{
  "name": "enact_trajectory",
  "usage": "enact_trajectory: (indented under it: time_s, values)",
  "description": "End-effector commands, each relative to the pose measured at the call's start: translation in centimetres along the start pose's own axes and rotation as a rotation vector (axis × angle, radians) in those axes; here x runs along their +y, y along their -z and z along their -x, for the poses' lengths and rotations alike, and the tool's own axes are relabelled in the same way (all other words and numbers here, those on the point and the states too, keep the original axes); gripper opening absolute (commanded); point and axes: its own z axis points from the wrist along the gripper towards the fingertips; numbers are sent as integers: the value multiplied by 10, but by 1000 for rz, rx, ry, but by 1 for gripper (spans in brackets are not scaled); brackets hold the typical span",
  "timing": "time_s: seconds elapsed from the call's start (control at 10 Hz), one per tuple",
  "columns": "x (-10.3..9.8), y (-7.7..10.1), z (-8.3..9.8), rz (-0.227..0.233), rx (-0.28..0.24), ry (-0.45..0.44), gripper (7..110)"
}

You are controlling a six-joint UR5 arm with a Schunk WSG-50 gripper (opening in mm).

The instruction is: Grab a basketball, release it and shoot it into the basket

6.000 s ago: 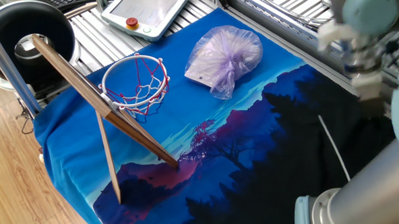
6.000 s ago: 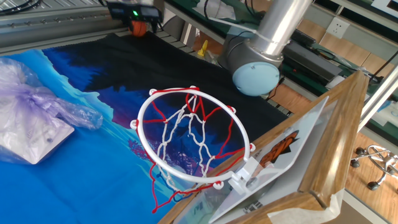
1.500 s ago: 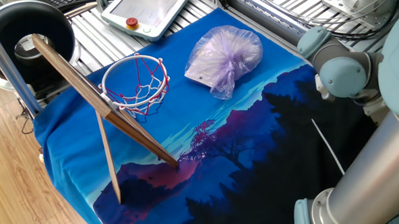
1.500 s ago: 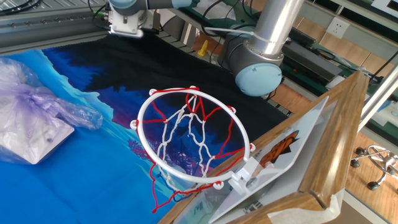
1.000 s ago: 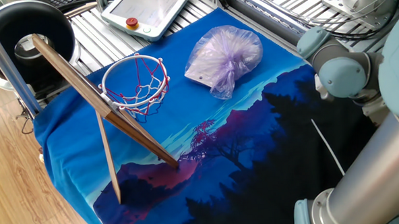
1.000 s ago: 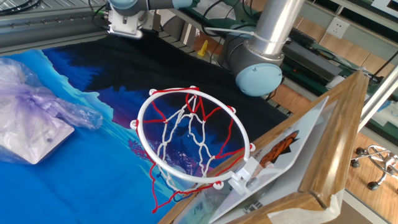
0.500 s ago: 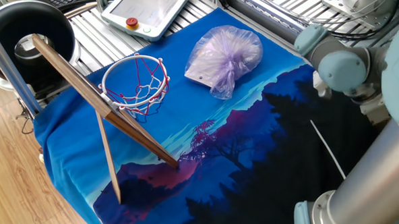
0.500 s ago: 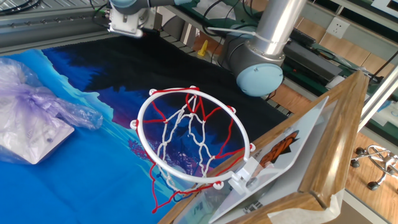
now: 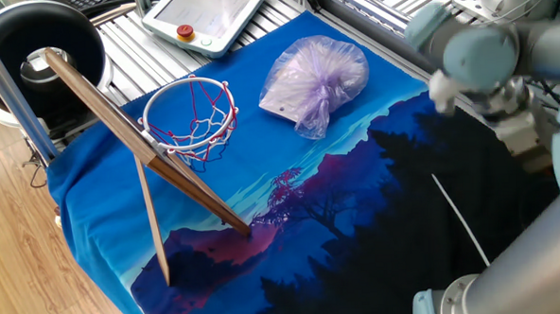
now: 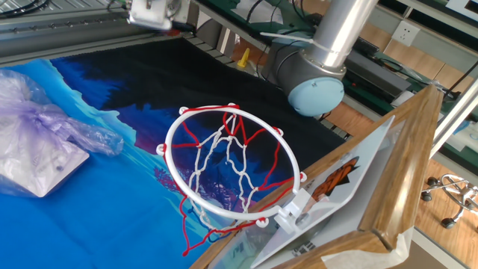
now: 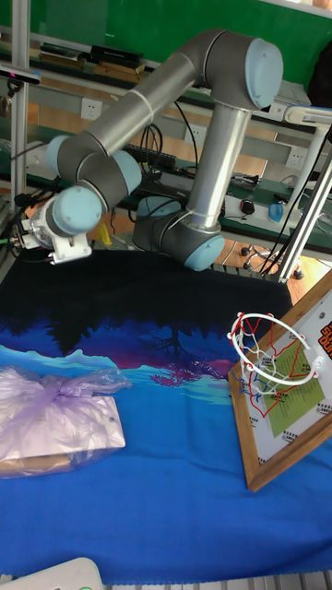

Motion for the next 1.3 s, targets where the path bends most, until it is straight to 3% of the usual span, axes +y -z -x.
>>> enact_trajectory:
  time_s: [0.0,0.1,0.2,0.4,0.6,0.7,0.8,0.9,1.0,1.2]
  values:
    - [18,56,80,93,-390,66,7]
    - [18,74,109,100,-516,75,7]
    - [23,87,124,124,-586,79,7]
    - [22,88,118,125,-593,72,7]
    - [25,74,92,122,-521,3,7]
    - [21,71,87,102,-516,-29,7]
    - [15,72,89,72,-548,-58,7]
    - [5,82,103,21,-634,-64,7]
    - [0,84,105,10,-649,-89,7]
    - [-10,87,109,-47,-667,-57,7]
